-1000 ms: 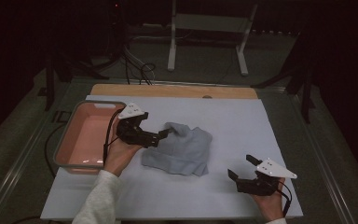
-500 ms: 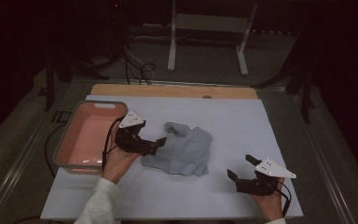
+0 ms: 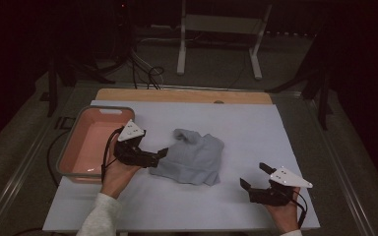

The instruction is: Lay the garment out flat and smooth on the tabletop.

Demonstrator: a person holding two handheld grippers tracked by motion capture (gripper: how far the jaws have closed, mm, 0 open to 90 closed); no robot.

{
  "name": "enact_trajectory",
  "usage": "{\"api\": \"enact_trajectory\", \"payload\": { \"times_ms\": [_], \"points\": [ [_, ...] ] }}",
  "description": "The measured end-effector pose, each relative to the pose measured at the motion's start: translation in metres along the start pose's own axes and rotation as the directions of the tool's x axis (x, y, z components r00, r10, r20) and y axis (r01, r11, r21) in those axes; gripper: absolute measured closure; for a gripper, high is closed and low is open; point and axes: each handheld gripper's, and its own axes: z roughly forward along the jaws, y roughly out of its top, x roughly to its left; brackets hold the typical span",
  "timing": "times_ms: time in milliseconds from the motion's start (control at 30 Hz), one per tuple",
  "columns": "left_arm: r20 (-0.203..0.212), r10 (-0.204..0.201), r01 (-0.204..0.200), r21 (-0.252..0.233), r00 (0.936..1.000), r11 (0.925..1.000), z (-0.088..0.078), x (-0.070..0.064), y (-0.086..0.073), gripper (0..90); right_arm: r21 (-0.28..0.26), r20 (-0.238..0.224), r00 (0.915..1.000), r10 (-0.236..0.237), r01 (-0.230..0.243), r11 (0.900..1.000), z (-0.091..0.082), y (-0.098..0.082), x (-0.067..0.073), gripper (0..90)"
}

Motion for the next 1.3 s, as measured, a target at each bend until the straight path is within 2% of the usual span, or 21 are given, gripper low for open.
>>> {"api": "enact_trajectory", "payload": {
  "times_ms": [200,433,700,933,1100,1300],
  "points": [
    [-0.007,0.008,-0.007,0.006,0.9999,1.0000,-0.005,0.003,-0.006,0.4,-0.001,0.005,1.0000,0.003,-0.003,1.000,0.000,0.000,0.000,8.9],
    [-0.013,-0.017,0.017,-0.015,0.9998,0.9997,-0.010,0.009,-0.013,0.4,-0.001,0.004,1.0000,0.002,-0.002,1.000,0.000,0.000,0.000,8.9],
    [-0.023,-0.019,0.019,-0.021,0.9995,0.9996,-0.014,0.013,-0.019,0.4,0.000,0.004,1.0000,0.001,-0.001,1.000,0.001,0.000,0.001,8.9],
    [0.002,-0.018,0.018,-0.035,0.9998,0.9992,-0.019,0.012,-0.023,0.4,-0.001,0.001,1.0000,0.010,-0.010,1.000,0.001,0.000,0.001,8.9],
    [-0.013,0.003,-0.003,-0.025,0.9999,0.9997,-0.020,0.009,-0.021,0.4,0.001,-0.010,0.9992,0.038,-0.038,0.999,0.002,0.000,0.001,8.9],
    [-0.012,0.000,0.000,0.008,0.9999,1.0000,-0.015,0.008,-0.022,0.4,0.003,-0.005,0.9985,0.055,-0.055,0.999,0.002,0.002,0.005,8.9]
  ]
}}
